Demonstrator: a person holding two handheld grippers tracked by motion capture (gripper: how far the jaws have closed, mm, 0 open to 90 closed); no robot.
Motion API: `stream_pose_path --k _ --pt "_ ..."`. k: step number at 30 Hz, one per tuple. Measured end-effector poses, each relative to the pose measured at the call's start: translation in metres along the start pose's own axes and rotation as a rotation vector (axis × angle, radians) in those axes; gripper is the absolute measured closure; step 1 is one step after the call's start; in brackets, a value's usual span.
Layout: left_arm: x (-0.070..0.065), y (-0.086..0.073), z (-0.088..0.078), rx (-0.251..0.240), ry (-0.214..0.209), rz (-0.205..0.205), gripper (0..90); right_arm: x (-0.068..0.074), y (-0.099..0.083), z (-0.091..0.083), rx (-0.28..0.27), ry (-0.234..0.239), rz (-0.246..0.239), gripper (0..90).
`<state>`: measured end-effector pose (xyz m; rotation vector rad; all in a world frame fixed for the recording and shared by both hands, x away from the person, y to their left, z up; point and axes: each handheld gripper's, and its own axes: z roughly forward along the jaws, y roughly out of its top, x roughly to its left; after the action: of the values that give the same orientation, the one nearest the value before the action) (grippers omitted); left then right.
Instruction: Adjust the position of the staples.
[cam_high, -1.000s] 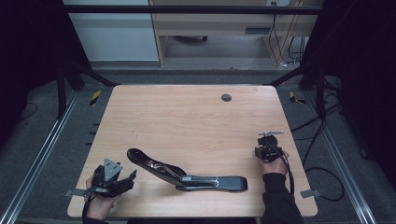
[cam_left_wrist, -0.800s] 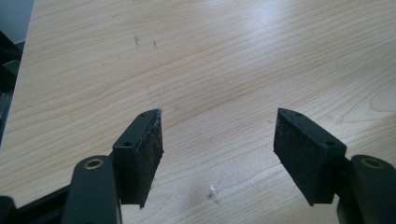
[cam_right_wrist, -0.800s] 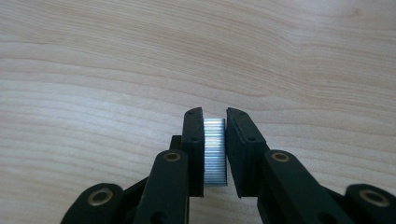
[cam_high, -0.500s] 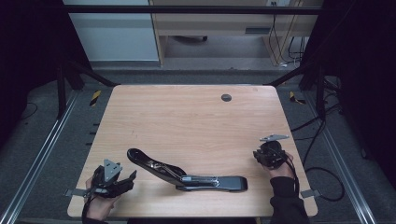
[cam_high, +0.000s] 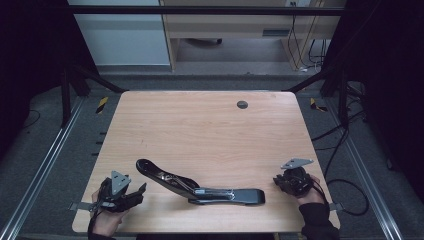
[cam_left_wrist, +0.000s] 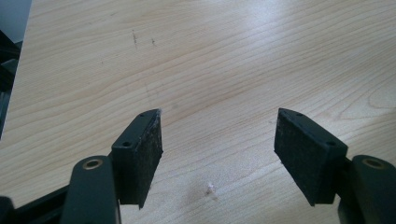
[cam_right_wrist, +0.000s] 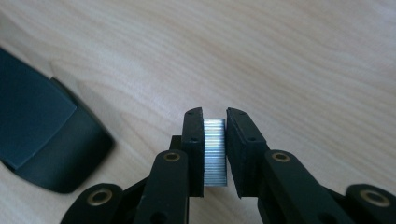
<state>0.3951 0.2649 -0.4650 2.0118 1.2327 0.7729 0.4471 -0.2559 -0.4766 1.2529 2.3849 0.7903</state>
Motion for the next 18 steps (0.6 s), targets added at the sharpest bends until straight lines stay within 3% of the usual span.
stream_pose_path --k 5,10,14,18 --pt "-0.0004 -0.0001 0.0002 0.0 0.001 0.001 31.6 -0.0022 -0.0062 0.0042 0.035 0.009 0.001 77.6" --pt "-0.0002 -0.0001 -0.0001 -0.001 0.004 0.003 31.6 -0.0023 -0.0066 0.0043 0.035 0.004 -0.004 76.0" --pt "-0.0001 -0.0004 0.0002 0.003 0.005 0.006 31.4 0.0 -0.0063 0.0028 0.021 0.002 -0.018 65.8" --pt "0.0 -0.0004 0.0 0.002 0.006 0.008 31.3 0.0001 -0.004 -0.0027 -0.007 -0.01 -0.013 65.9"
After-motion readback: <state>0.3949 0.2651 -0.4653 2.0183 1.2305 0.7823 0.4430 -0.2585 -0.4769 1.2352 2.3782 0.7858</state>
